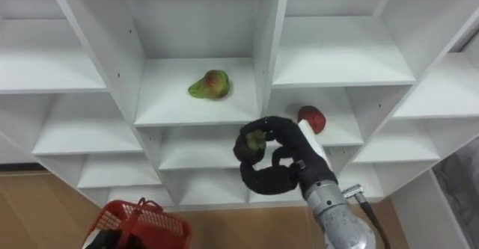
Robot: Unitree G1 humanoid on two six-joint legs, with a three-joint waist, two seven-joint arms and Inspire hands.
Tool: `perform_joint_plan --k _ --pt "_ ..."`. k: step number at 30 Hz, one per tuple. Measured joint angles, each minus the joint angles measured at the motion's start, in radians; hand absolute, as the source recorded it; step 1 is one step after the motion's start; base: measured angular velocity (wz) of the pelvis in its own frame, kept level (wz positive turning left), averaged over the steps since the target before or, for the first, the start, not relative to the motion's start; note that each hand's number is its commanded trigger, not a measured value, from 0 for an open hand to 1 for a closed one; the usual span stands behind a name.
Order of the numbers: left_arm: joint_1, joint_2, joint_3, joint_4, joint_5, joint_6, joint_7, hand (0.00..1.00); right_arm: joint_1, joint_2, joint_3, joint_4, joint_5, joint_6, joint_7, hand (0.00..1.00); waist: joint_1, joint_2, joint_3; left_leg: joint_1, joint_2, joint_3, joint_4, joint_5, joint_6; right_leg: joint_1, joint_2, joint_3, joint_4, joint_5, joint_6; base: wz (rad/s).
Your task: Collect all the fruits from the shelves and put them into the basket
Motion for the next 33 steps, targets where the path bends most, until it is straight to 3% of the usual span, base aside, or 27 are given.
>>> perform_joint_plan --k 2,10,20,27,33 --pt "-0.023 -0.013 -0.014 0.0 -0.026 -0.01 -0.006 1.0 -0.004 0.0 0.026 0.06 -0.002 0.024 0.008 1.0 0.01 -0.007 -0.002 -0.035 -0.001 -0.006 0.01 0.001 0.001 -0.036 -0.002 -0.002 0.016 0.0 0.0 0.05" --pt "-0.027 -0.01 -0.037 -0.025 -0.031 -0.021 -0.035 1.0 -0.019 0.01 0.055 0.171 -0.028 0.029 0.003 1.0 0.012 -0.01 -0.0023 -0.118 -0.003 -0.038 0.042 0.001 0.001 -0.091 -0.003 -0.039 0.015 0.002 -0.003 0.13" --pt "-0.073 -0.011 -0.131 -0.055 -0.03 -0.04 -0.081 1.0 -0.128 0.019 0.142 0.462 -0.06 0.012 -0.064 1.0 0.035 -0.007 -0.0004 -0.138 -0.002 -0.046 0.042 0.001 0.001 -0.102 -0.004 -0.06 0.012 0.004 -0.005 0.06" --pt "-0.072 -0.014 -0.147 -0.044 -0.028 -0.043 -0.111 1.0 -0.138 0.029 0.144 0.494 -0.09 0.01 -0.095 1.0 0.036 -0.003 0.0025 -0.154 -0.006 -0.091 0.041 0.004 -0.002 -0.101 -0.005 -0.1 0.012 0.004 -0.005 0.16" --pt "-0.077 -0.014 -0.159 -0.059 -0.028 -0.044 -0.138 1.0 -0.181 0.033 0.156 0.55 -0.118 -0.001 -0.124 1.0 0.044 0.002 0.0047 -0.171 -0.007 -0.099 0.043 0.009 -0.003 -0.104 -0.007 -0.137 0.011 0.004 -0.005 0.15"
